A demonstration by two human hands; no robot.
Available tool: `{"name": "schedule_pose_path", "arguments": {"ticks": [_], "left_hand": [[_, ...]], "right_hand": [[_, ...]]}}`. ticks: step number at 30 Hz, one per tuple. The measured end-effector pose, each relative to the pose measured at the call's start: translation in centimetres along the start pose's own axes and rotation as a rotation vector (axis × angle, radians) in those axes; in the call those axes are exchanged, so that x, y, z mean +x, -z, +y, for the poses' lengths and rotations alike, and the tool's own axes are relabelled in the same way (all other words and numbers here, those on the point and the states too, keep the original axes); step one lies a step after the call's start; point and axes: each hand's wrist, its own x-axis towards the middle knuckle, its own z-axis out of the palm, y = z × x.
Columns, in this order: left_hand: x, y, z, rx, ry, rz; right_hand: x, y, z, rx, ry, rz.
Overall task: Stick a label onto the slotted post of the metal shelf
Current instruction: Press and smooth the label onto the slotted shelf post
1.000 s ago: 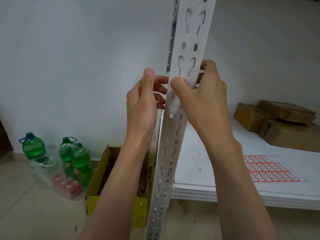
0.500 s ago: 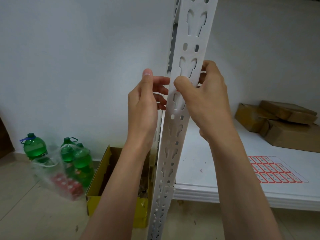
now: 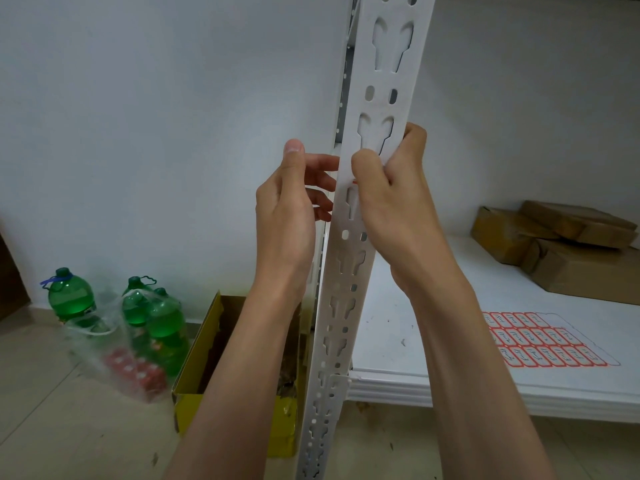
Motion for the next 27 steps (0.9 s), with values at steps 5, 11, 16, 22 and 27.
{"name": "schedule_pose_path", "arguments": {"ticks": [5,11,16,22,27], "left_hand": [[-0.07,-0.10,-0.05,-0.010,-0.001,0.003],[-0.09,-0.12,-0.13,-0.009,0.004,0.010],[-0.15,-0.19,-0.09,0.002,0.005,0.011],[-0.09,-0.13,-0.10,0.000,-0.002,0.008],[-0.04,-0.08,-0.21,0.004,-0.005,0.003]], "right_hand": [[-0.01,-0.15,-0.03,0.014,0.000,0.003],[-0.08,-0.30,0.19,0.041,0.012,0.010],[-0.22,-0.47,0.54,0.091,0.019,0.031],[-0.26,-0.35,0.16,0.049,-0.008,0.029],[-0.15,-0.37,-0.10,0.034,-0.023,0.031]]}}
